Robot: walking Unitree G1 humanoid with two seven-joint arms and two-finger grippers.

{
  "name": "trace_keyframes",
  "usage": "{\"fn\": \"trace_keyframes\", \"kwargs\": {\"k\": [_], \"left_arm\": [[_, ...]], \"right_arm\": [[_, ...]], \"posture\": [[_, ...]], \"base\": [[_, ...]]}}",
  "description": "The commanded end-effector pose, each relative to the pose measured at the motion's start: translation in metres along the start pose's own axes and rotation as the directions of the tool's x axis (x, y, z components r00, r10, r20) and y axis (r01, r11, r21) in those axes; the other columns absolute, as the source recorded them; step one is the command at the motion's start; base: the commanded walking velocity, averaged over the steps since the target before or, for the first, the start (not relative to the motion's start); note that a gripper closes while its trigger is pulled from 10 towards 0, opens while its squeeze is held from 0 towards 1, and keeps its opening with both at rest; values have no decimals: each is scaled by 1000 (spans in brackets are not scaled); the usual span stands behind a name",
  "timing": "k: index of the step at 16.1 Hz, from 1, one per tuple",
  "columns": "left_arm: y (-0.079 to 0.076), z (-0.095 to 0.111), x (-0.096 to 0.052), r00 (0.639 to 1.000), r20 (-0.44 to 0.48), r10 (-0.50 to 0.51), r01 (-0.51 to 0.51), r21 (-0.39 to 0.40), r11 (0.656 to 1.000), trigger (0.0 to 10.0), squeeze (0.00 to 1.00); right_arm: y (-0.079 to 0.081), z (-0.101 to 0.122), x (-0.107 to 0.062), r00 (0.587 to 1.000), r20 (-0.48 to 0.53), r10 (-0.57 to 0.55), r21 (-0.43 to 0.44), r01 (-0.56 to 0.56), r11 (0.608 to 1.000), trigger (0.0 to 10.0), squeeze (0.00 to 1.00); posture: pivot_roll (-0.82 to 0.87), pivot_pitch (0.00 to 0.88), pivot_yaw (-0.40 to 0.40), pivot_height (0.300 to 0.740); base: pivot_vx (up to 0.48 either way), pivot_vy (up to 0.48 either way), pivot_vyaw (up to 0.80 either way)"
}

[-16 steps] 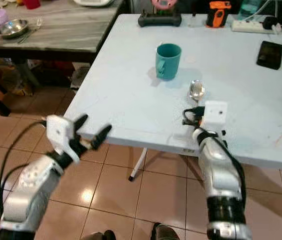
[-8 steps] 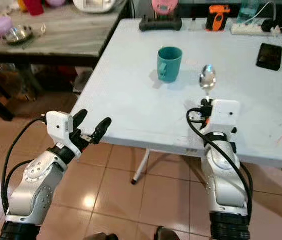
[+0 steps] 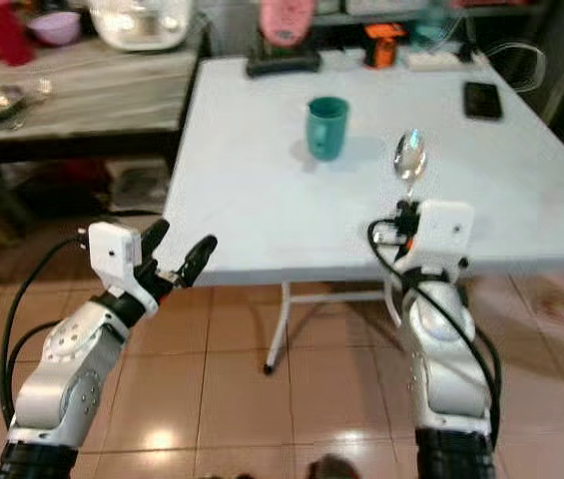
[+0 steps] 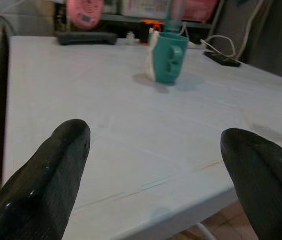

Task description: Setting the table

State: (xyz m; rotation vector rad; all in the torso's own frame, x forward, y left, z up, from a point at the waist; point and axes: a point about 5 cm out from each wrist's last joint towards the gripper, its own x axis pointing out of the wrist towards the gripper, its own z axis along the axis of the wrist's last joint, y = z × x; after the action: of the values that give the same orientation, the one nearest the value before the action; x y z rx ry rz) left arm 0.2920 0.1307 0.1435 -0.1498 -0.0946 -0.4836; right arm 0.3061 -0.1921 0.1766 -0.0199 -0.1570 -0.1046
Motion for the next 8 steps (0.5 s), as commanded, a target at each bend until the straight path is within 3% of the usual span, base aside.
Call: {"fn": "trace_keyframes", "kwargs": {"k": [1, 8], "left_arm": [[0, -1, 0, 1000, -8, -1, 1, 5, 1000, 10000, 0], [-1, -1, 3, 1000, -4, 0, 0, 6, 1000, 10000, 0]], "right_arm": [[1, 4, 1, 1000, 17, 3, 5, -3, 1000, 10000, 0], [3, 8, 1, 999, 39, 20, -12, -20, 1000, 10000, 0]], "posture": [[-207, 87, 93, 740], [-207, 82, 99, 740]], "base": [[0, 480, 0], [0, 480, 0]]}}
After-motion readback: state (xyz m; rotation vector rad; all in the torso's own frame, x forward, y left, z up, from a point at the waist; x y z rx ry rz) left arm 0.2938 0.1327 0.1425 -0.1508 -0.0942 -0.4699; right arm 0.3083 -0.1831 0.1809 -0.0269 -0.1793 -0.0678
